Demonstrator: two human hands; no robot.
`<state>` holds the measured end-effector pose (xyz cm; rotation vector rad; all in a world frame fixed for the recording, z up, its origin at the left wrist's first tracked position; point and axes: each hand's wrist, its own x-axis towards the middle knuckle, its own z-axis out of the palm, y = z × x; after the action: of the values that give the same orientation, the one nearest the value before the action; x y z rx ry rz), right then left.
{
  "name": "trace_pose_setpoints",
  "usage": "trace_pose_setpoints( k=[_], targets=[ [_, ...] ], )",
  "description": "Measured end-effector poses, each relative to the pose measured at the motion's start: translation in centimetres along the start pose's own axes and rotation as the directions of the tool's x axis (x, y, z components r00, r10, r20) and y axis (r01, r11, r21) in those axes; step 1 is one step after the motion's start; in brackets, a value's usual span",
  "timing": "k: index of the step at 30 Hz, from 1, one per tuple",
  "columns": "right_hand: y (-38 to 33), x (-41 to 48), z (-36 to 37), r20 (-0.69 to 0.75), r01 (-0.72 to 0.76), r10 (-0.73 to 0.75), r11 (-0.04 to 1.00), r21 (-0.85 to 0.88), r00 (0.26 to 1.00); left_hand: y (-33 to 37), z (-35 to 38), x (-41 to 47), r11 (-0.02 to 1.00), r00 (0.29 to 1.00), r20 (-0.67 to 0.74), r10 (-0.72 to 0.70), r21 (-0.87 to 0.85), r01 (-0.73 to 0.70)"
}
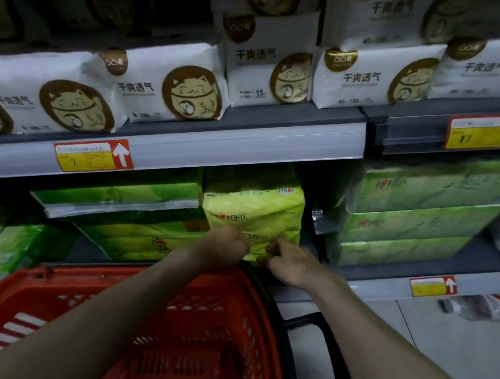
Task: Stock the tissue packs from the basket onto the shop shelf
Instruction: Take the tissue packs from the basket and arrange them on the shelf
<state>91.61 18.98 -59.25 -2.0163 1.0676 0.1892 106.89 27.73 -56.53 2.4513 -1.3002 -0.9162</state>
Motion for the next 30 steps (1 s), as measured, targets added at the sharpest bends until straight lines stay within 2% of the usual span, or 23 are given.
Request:
trace_pose_setpoints(
  k=[5, 9, 14, 20, 23, 27, 30],
  targets=[
    [-0.8, -1.2, -0.7, 0.020, 0.020, -0.020, 0.999, -0.026, 1.000, 0.0, -1.1, -1.3, 0.996, 0.999, 0.028, 0.035, 0.076, -0.037],
    [-2.4, -2.7, -1.7, -0.081, 0.067, -0.067, 0.998, -0.007, 0.994, -0.2, -2.3, -3.4, 0.996, 0.990, -0.117, 0.076, 0.047, -0.071],
    [-3.5, -5.6, -2.4, -0.260, 0.173, -0.167, 0.985, 0.000, 0.951, 0.0, -3.4, -6.2, 0.980, 0.935, -0.310, 0.172, -0.038, -0.193],
    [-3.4, -9.2, -3.4, -0.361, 0.202, -0.171, 0.978, 0.048, 0.917, 0.2, -4.7, -9.1, 0.976, 0.952, -0.250, 0.176, -0.084, -0.202],
    [-3.7, -11.4, -3.6, -0.374, 0.181, -0.149, 0.982, 0.052, 0.915, 1.1, -4.9, -11.2, 0.968, 0.947, -0.230, 0.226, -0.053, -0.244],
    [-4.1, -14.6, -3.4, -0.362, 0.165, -0.130, 0.984, 0.067, 0.923, 3.4, -4.0, -14.4, 0.938, 0.911, -0.250, 0.328, -0.030, -0.346],
    [-4.5, -18.1, -3.3, -0.443, 0.228, -0.184, 0.972, 0.048, 0.877, 5.5, -3.1, -17.3, 0.908, 0.869, -0.308, 0.386, -0.038, -0.417]
  ],
)
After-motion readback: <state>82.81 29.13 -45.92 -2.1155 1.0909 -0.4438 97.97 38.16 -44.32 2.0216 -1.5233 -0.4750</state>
